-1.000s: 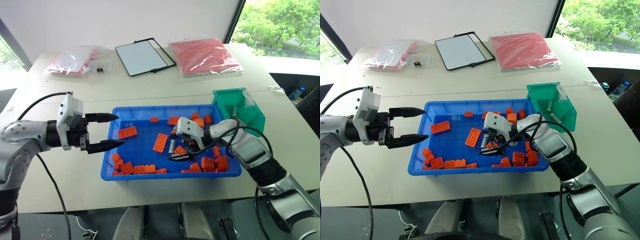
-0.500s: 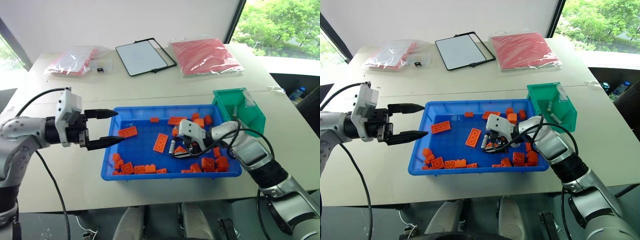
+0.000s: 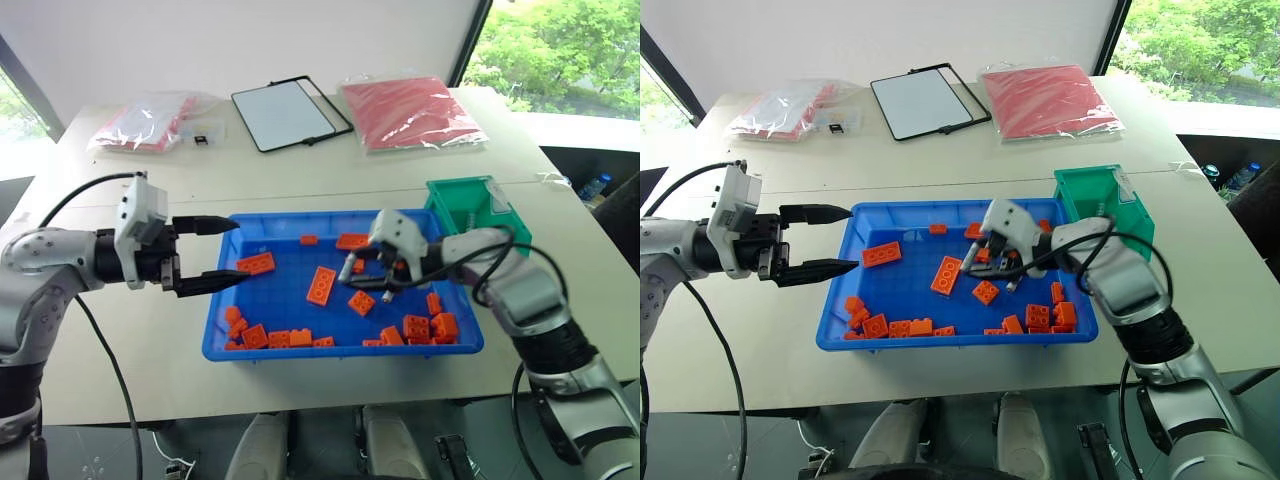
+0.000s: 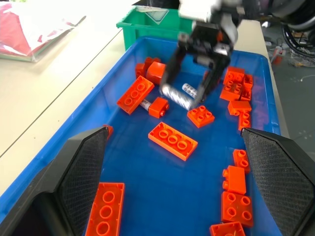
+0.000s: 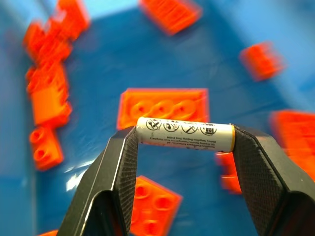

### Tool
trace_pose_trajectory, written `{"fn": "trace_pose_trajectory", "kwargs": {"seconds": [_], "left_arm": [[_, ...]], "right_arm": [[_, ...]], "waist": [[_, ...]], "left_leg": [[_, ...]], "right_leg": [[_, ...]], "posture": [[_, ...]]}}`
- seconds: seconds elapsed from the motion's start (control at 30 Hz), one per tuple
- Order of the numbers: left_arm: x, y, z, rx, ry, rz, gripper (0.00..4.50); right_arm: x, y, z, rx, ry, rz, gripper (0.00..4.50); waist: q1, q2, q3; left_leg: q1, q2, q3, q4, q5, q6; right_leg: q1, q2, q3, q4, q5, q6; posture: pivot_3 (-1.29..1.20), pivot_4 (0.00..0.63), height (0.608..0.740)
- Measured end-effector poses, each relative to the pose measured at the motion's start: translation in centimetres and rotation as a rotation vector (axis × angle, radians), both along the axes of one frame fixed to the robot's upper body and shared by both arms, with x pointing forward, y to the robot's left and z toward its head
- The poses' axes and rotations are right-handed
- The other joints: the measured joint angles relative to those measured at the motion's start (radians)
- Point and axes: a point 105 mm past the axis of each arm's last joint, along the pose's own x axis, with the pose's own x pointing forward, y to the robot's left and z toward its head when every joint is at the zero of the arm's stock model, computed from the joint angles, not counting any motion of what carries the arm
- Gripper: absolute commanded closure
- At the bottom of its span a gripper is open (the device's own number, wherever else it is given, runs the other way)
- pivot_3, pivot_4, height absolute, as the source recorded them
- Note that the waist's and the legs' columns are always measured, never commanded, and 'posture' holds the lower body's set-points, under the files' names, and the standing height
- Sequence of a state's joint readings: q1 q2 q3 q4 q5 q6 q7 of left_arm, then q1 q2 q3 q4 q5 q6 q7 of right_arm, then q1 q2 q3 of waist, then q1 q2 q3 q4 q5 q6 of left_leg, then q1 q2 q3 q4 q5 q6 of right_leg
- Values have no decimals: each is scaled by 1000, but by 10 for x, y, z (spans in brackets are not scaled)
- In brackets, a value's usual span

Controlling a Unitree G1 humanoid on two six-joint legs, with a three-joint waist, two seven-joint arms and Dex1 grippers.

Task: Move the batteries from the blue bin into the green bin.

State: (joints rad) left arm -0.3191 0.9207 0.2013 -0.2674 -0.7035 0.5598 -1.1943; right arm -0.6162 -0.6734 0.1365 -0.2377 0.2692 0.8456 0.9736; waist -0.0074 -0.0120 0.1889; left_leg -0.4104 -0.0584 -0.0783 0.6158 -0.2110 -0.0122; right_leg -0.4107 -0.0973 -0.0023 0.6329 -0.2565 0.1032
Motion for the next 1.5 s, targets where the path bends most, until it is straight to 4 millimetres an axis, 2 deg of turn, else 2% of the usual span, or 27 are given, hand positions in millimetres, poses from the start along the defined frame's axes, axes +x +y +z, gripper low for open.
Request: {"fn": "trace_pose_trajectory", "kwargs": {"seconds": [0.07,0.1,0.2,0.23,0.3,0.4,0.47,0.57,0.67,0.73,0.8,0.83,0.9,1.0,1.07,1.23,1.5], "left_arm": [[0,0,-1,3,0,1,0],[1,0,-1,2,-1,1,0],[2,0,-4,1,4,6,0],[2,0,-4,1,6,7,0],[2,-1,-6,-4,7,1,0],[2,-4,-6,-8,3,-11,0],[4,-6,-4,-6,-8,-15,0],[5,-6,0,-6,-22,-15,0],[6,-5,0,-8,-19,-12,0],[6,-5,-1,-8,-17,-10,0],[6,-5,-1,-7,-17,-8,0],[6,-5,-1,-7,-17,-8,0],[7,-4,-1,-5,-18,-5,0],[7,-4,-1,-5,-19,0,0],[7,-4,-2,-5,-19,3,0],[4,-3,-6,-4,-11,16,0],[0,-3,-4,-10,-25,29,0]], "right_arm": [[9,-38,20,-20,-62,-144,2264],[12,-64,28,-40,-93,-236,2264],[12,-126,31,-95,-108,-450,2264],[12,-139,28,-107,-101,-500,2264],[12,-153,21,-124,-92,-551,2264],[13,-159,15,-139,-93,-577,759],[15,-158,16,-145,-114,-584,24],[23,-147,18,-129,-156,-562,24],[31,-127,36,-49,-210,-514,24],[32,-101,53,32,-242,-432,24],[27,-66,60,101,-220,-310,24],[24,-51,59,120,-193,-254,24],[16,-24,42,122,-95,-154,24],[10,1,12,79,16,-63,24],[12,5,1,73,51,-58,24],[22,-2,-18,39,95,-95,24],[37,-9,-36,10,101,-123,24]], "waist": [[7,0,0],[11,0,0],[19,0,0],[19,0,0],[10,1,0],[-5,1,0],[-10,1,0],[-10,1,0],[-9,1,0],[-10,1,0],[-8,1,0],[-7,1,0],[-4,0,0],[-2,0,0],[-4,0,0],[-6,0,0],[-7,0,0]], "left_leg": [[0,-1,0,0,0,0],[0,-1,0,0,0,0],[0,0,1,-1,-1,1],[0,0,1,-1,-1,1],[0,1,3,-1,-1,1],[0,1,3,-1,0,1],[0,1,3,0,0,1],[0,1,3,0,0,1],[0,1,3,0,0,1],[0,1,2,0,0,1],[0,2,1,0,0,1],[0,1,1,0,0,1],[0,1,0,0,0,1],[0,0,0,0,0,1],[0,0,1,1,0,1],[0,0,1,0,0,1],[0,0,1,0,0,1]], "right_leg": [[0,-1,0,-1,0,0],[0,-1,0,-1,0,-1],[1,-1,0,-2,0,-1],[1,-1,0,-2,0,-1],[0,-1,1,-2,0,-1],[0,-1,1,-1,0,-1],[0,0,1,-1,0,-1],[0,1,1,-1,0,0],[0,1,1,-1,0,0],[0,1,1,-1,0,0],[0,1,0,-1,0,0],[0,1,0,-1,0,0],[1,1,0,-1,0,0],[1,0,0,-1,0,0],[1,0,0,-1,0,0],[0,0,0,0,1,0],[0,1,0,0,1,0]], "posture": [[0,150,735],[0,150,735],[0,150,735],[0,150,735],[0,150,735],[0,150,735],[0,150,735],[0,150,735],[0,150,735],[0,150,735],[0,150,735],[0,150,735],[0,150,735],[0,150,735],[0,150,735],[0,150,735],[0,150,735]]}}
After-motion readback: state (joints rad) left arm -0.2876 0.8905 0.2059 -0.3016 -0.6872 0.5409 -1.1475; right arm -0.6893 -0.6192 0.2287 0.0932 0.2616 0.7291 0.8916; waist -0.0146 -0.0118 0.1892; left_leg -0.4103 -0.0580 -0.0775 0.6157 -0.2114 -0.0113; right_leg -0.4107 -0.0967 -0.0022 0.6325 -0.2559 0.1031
